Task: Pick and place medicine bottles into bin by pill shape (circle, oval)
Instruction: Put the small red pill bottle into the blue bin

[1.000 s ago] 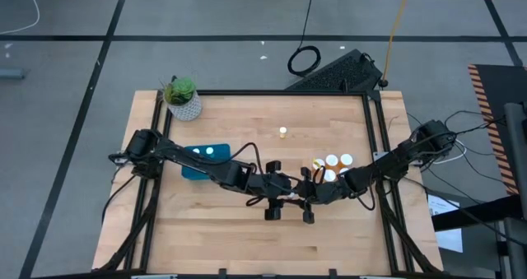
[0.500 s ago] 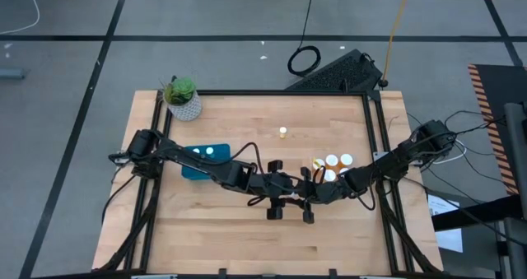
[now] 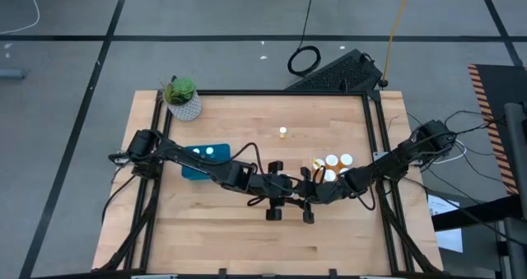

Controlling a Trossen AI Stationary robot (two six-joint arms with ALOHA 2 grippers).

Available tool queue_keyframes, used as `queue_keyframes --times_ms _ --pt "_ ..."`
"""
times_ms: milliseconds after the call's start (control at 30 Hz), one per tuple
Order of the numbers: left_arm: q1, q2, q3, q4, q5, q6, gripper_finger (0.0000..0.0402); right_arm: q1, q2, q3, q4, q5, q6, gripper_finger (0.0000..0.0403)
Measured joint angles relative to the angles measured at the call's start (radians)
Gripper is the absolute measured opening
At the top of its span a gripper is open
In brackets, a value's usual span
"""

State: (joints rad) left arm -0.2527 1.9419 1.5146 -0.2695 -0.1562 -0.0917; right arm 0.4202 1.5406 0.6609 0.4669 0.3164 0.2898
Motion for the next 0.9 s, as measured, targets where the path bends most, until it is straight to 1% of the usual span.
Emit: queue_keyframes --times_ms 100,200,300,400,500,600,700,733,800,900 --pt "0.000 0.000 0.000 0.000 0.000 -0.005 0.0122 0.000 0.000 0.000 0.000 0.000 -0.010 0.0099" --pt "0.000 0.000 0.000 0.000 0.000 -0.013 0.0127 0.005 0.000 0.000 0.000 0.019 -0.036 0.0119" --pt "0.000 -0.006 0.000 -0.011 0.012 -0.016 0.0127 0.008 -0.001 -0.001 -0.001 0.023 -0.039 0.0162" --pt "0.000 -0.026 0.000 -0.026 0.026 -0.024 0.0125 0.007 -0.022 -0.002 -0.012 0.023 -0.036 0.0214" --pt "0.000 -0.072 -0.001 -0.079 0.023 -0.033 0.0124 0.007 -0.057 -0.002 -0.050 0.027 -0.039 0.0263" --pt "-0.004 -0.135 0.000 -0.169 -0.006 -0.047 0.0123 0.008 -0.100 -0.002 -0.079 0.027 -0.040 0.0297" --pt "-0.009 -0.201 0.000 -0.244 -0.061 -0.062 0.0123 0.016 -0.140 -0.001 -0.120 0.027 -0.037 0.0312" --pt "-0.014 -0.224 0.000 -0.290 -0.081 -0.069 0.0123 0.021 -0.147 -0.001 -0.121 0.027 -0.037 0.0314" --pt "-0.017 -0.263 0.000 -0.326 -0.112 -0.077 0.0123 0.038 -0.172 -0.001 -0.149 0.027 -0.040 0.0314" --pt "-0.025 -0.323 0.000 -0.444 -0.167 -0.115 0.0123 0.057 -0.196 0.000 -0.156 0.026 -0.044 0.0314"
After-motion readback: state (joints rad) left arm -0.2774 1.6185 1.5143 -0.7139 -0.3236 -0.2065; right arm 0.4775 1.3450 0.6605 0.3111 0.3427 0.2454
